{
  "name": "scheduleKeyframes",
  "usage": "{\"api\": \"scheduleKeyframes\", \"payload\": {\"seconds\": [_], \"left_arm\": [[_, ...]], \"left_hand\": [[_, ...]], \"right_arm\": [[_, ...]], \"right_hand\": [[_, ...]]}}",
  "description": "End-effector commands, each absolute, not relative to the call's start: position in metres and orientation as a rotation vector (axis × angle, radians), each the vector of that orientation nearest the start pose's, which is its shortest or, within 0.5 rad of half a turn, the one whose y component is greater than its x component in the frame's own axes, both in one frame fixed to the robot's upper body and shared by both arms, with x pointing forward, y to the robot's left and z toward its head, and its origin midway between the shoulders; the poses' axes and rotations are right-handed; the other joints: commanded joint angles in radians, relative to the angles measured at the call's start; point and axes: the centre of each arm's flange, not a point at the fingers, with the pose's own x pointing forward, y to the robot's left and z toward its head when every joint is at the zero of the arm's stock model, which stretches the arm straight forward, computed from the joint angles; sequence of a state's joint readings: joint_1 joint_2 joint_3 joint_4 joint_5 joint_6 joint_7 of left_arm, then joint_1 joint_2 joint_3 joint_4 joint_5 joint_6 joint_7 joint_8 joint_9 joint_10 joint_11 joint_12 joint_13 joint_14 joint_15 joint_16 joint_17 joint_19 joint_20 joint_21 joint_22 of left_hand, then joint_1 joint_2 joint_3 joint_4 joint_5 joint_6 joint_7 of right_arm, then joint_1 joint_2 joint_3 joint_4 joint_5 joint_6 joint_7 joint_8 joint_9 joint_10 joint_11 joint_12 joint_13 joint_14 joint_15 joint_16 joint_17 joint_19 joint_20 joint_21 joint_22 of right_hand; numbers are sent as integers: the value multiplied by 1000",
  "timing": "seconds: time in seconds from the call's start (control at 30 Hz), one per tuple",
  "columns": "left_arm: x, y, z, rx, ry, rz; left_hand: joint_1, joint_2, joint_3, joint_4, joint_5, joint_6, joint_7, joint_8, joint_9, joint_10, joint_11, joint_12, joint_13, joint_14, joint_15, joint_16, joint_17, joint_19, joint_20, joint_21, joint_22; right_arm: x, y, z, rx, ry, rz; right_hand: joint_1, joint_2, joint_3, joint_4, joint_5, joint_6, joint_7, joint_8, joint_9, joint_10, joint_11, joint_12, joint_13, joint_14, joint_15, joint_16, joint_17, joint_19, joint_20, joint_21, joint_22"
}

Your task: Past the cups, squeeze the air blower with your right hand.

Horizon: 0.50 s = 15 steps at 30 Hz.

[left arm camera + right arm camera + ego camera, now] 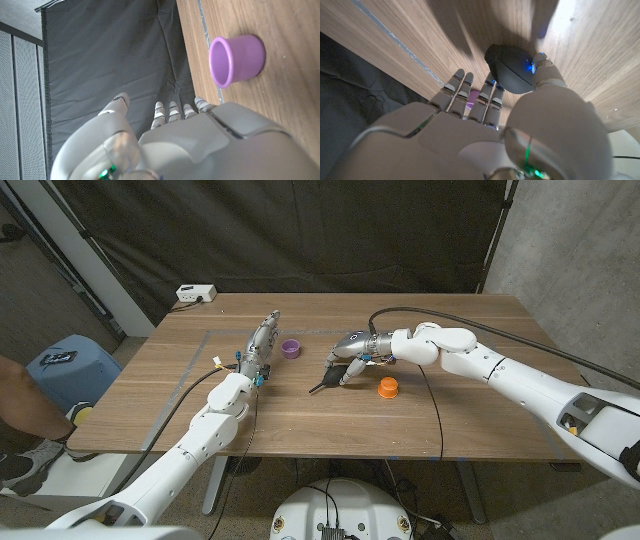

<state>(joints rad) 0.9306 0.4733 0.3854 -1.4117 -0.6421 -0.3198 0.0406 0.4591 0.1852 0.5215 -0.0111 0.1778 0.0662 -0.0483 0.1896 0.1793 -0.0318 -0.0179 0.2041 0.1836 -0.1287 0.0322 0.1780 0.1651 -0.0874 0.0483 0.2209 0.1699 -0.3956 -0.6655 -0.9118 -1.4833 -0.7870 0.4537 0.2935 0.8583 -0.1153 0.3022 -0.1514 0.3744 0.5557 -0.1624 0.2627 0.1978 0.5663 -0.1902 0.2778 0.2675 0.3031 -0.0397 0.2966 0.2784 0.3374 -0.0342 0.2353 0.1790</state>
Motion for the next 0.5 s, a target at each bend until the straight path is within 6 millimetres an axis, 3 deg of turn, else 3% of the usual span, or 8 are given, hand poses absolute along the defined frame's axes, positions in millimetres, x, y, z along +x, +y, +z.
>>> {"api": "scheduleKeyframes", "payload": {"seconds": [0.03,0.5], "left_arm": [[631,249,-47,-105,-615,-229],[630,247,-47,-106,-616,-232]], "left_hand": [[-10,1,8,0,3,8,-2,4,2,2,0,4,2,6,2,0,2,2,-2,-1,5],[-11,1,10,0,3,16,-3,5,2,5,3,5,2,7,4,0,2,4,-2,-3,5]], "right_arm": [[608,-87,2,-1954,-913,649],[607,-89,1,-1940,-925,639]], "right_hand": [[10,1,6,3,5,17,-1,8,4,18,-1,9,4,15,-132,10,4,5,-3,-1,4],[12,-1,6,6,13,70,-11,23,3,62,-13,26,11,46,-145,15,7,20,-7,0,5]]}}
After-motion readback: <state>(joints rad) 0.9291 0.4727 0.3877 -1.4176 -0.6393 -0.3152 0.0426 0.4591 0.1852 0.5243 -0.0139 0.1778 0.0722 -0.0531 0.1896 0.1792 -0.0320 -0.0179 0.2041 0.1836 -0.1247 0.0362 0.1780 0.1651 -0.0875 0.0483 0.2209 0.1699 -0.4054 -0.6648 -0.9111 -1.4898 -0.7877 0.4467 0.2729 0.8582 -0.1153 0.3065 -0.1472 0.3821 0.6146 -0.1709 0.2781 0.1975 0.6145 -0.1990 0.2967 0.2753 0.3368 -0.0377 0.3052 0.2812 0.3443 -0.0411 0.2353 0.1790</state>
